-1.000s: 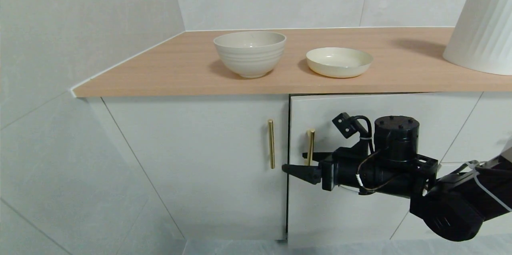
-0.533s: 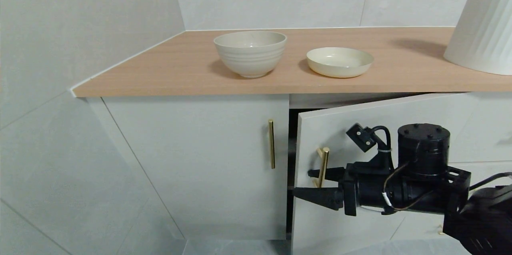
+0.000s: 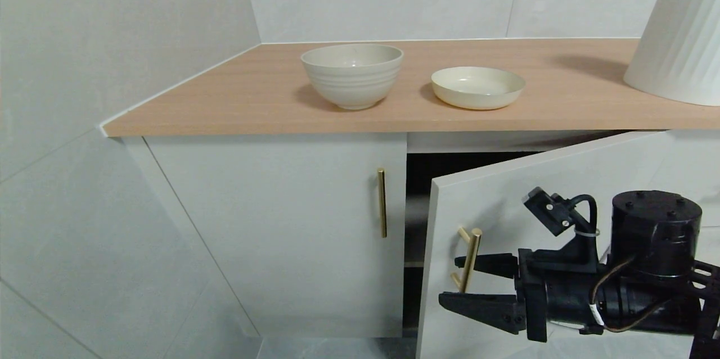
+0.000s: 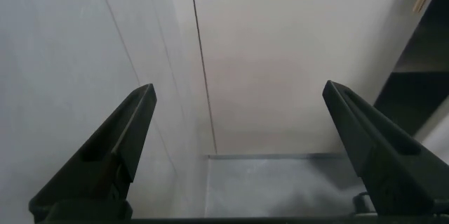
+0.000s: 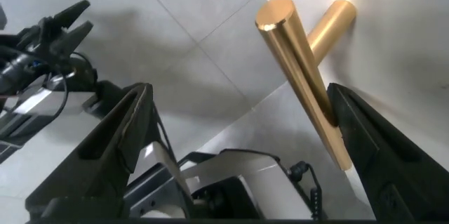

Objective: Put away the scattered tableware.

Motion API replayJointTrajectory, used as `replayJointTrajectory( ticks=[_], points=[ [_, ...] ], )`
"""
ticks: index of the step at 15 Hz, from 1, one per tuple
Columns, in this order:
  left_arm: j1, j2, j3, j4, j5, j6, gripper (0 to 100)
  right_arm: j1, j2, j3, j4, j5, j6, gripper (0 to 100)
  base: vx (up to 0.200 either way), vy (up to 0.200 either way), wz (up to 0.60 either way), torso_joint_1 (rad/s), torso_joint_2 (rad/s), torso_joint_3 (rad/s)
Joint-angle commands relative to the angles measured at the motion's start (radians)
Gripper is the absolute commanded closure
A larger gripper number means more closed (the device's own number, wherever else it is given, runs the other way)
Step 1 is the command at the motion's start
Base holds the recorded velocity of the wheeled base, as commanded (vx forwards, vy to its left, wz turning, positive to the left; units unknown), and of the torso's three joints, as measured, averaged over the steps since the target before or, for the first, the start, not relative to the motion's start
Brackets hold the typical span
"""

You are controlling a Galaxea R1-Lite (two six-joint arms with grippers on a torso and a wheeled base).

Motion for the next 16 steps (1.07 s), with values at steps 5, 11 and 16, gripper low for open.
replayJointTrajectory(
  ticks=[5,11,16],
  points=[
    [-0.003,0.166,-0.311,0.116,-0.187,-0.004,0,0.009,-0.027,0.046,0.001,0.092,-0.002,0,0.000,0.000,0.00,0.000,0.00,0.000],
    [-0.176,0.934,-0.550,-0.009,-0.511,-0.061,0,0.030,-0.043,0.057,0.001,0.092,-0.004,0,0.000,0.000,0.00,0.000,0.00,0.000],
    [-0.379,1.244,-0.558,-0.269,-0.490,-0.144,0,0.029,-0.043,0.058,0.001,0.092,-0.004,0,0.000,0.000,0.00,0.000,0.00,0.000]
  ],
)
